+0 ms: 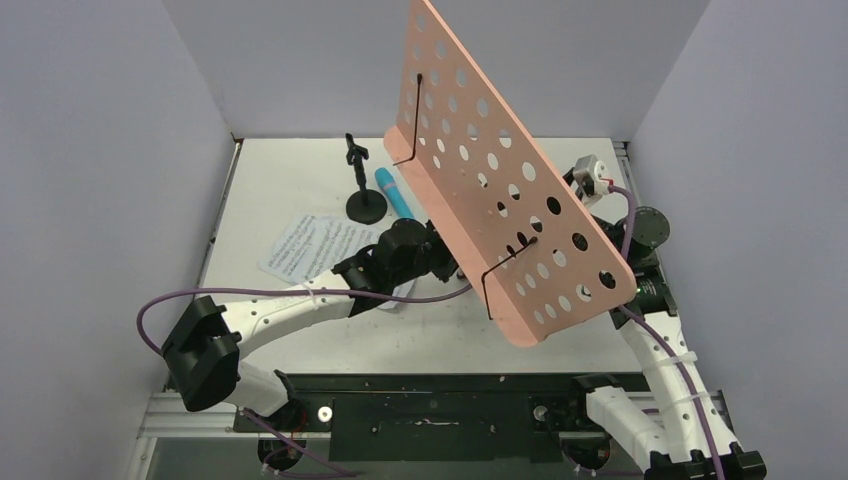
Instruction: Set up the instrument practice props
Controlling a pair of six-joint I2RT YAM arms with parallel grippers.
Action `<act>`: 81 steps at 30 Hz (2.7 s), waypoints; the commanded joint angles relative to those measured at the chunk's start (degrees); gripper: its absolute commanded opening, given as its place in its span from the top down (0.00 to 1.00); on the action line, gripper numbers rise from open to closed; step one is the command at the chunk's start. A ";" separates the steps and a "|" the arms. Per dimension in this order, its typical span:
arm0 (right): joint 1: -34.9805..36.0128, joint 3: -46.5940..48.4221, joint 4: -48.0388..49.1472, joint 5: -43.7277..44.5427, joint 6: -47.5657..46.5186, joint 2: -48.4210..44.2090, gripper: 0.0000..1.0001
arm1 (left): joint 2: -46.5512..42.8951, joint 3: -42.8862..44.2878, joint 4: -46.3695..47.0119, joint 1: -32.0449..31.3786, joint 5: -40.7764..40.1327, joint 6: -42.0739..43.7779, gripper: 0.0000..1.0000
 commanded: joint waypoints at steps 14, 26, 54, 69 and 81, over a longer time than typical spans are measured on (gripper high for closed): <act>6.95 1.77 17.36 -4.11 7.29 5.61 0.07 | -4.89 6.34 2.56 -0.30 8.44 -5.55 1.00; 9.69 1.86 17.79 -2.28 6.34 6.16 0.55 | -5.11 6.17 1.99 -0.31 7.93 -5.50 1.00; 10.02 0.26 13.88 7.05 4.53 2.70 0.95 | -12.80 -9.77 19.21 3.92 11.43 -8.24 0.12; 10.09 2.72 10.83 16.22 7.82 3.88 0.95 | -11.46 -18.45 32.89 4.72 9.18 -4.59 0.16; 10.26 0.18 9.46 24.46 11.85 1.61 0.95 | -4.40 -19.48 44.40 2.07 1.71 -3.01 0.27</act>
